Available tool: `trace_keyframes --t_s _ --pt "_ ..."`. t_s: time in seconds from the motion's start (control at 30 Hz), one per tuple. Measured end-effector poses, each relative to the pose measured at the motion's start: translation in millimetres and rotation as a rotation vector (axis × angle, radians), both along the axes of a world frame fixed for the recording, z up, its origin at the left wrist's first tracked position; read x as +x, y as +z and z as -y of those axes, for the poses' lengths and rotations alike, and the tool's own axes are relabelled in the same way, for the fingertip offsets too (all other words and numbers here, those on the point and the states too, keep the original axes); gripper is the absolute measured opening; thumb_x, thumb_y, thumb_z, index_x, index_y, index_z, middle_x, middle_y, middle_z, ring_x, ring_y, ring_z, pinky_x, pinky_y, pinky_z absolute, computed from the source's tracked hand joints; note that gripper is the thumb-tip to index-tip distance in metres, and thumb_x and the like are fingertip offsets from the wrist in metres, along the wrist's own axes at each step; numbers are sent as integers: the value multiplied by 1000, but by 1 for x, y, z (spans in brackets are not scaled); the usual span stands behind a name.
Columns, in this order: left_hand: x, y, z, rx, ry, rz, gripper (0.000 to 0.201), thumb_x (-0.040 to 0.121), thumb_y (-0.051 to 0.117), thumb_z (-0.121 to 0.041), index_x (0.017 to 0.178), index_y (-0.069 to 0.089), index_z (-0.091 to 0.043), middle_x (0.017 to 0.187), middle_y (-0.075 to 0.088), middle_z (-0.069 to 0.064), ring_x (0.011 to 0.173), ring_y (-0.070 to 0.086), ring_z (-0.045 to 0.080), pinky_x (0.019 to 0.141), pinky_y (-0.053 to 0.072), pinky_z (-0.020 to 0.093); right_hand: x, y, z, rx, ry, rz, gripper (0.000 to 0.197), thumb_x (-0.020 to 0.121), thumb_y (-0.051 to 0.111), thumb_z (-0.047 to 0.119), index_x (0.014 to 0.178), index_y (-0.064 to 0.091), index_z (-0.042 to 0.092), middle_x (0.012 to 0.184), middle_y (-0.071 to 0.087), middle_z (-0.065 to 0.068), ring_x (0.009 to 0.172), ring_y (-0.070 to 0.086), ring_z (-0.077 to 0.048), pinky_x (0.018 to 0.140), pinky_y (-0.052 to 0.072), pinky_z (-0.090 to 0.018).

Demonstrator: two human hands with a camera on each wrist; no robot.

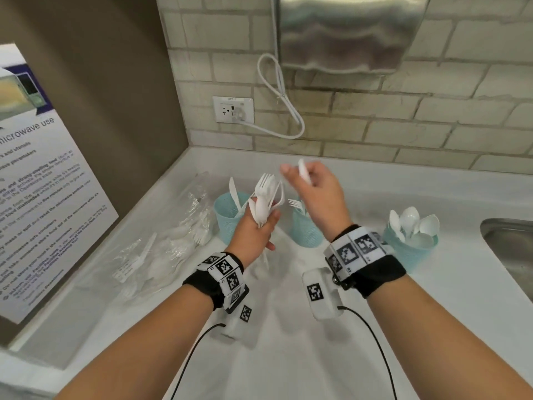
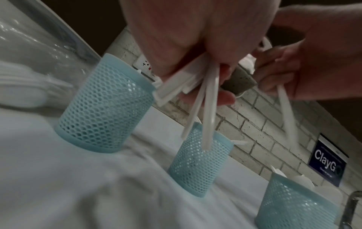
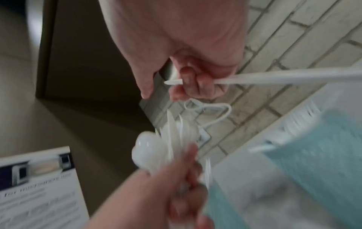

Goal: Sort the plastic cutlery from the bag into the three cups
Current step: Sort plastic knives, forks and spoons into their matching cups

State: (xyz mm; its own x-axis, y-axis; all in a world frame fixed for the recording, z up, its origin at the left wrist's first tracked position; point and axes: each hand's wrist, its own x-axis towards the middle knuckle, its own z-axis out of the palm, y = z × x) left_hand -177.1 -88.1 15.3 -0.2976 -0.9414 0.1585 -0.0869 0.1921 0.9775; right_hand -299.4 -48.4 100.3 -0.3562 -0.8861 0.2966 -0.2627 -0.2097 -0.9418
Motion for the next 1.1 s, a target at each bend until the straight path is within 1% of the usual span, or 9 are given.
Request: trace_keyframes --t_s 0.17,0.3,0.53,0.7,0.8,0.93,1.0,1.07,1.1 --pt "11 6 3 -35 -3 -23 29 92 59 -25 111 41 -37 81 47 -4 63 49 7 48 54 30 15 -24 19 82 -31 -106 11 83 64 23 86 69 14 80 68 6 76 61 -8 74 48 -22" --pt "20 7 6 -34 0 -28 31 92 60 -24 102 38 -43 83 45 -4 64 49 8 51 56 31 19 -12 33 126 -28 -119 18 81 66 34 80 71 17 77 69 6 75 63 -9 72 49 -24" --pt "30 11 12 -28 43 -114 35 96 51 -26 127 43 -13 68 41 -3 47 41 3 51 56 28 28 -3 53 159 -9 -186 16 95 49 29 89 53 15 93 71 -6 89 62 -18 74 39 -26" --pt "48 15 21 -13 116 -155 25 96 49 -31 116 51 -16 68 42 -4 50 40 7 53 57 32 29 34 57 -10 -96 -124 16 100 39 26 95 45 12 75 52 10 65 47 -1 56 36 -12" --pt "64 13 32 -47 240 -141 32 96 50 -32 119 50 -10 83 49 -4 59 48 6 47 53 26 25 54 63 -144 -178 -92 14 100 40 27 93 43 15 76 50 11 70 53 -6 64 43 -23" --pt "74 12 42 -79 307 -125 36 96 50 -33 125 42 -13 103 48 30 67 49 9 49 53 25 35 37 79 -86 -171 -180 11 98 44 30 90 45 21 76 55 11 72 55 -12 74 48 -37" --pt "73 14 42 -94 295 -132 36 97 50 -32 125 44 -11 111 49 35 67 49 9 48 53 26 45 12 83 -4 -120 -213 12 96 47 32 93 49 20 77 60 11 74 58 -14 78 50 -38" --pt "71 16 40 -104 266 -132 32 97 50 -31 123 46 -12 92 49 28 66 48 9 48 52 25 52 -11 83 77 -38 -211 19 92 54 37 102 56 20 90 67 6 85 64 -17 82 52 -37" --pt "70 16 39 -104 256 -130 26 97 50 -30 119 48 -16 80 50 12 66 48 9 48 51 24 54 -18 84 121 -5 -217 27 89 58 40 108 58 21 97 66 3 89 64 -16 83 52 -34"
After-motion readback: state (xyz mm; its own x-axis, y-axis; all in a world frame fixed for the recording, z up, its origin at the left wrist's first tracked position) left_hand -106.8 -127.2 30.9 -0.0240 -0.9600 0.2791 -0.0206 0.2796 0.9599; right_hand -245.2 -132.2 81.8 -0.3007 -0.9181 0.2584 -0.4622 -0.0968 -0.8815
